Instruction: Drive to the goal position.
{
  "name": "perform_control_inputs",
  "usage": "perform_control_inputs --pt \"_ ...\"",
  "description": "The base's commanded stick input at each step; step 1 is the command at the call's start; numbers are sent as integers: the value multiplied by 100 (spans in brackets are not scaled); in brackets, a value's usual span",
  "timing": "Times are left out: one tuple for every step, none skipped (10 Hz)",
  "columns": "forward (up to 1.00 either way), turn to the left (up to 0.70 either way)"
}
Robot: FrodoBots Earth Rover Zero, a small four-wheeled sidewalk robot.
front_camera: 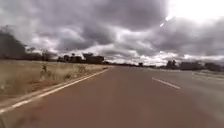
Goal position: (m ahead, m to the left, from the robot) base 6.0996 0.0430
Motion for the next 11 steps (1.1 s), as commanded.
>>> perform_control_inputs --pt "85 4" --pt "85 4" --pt "85 4" --pt "85 4" --pt "85 4" --pt "85 4" --pt "85 4" --pt "85 4" --pt "85 4" --pt "85 4" --pt "85 4"
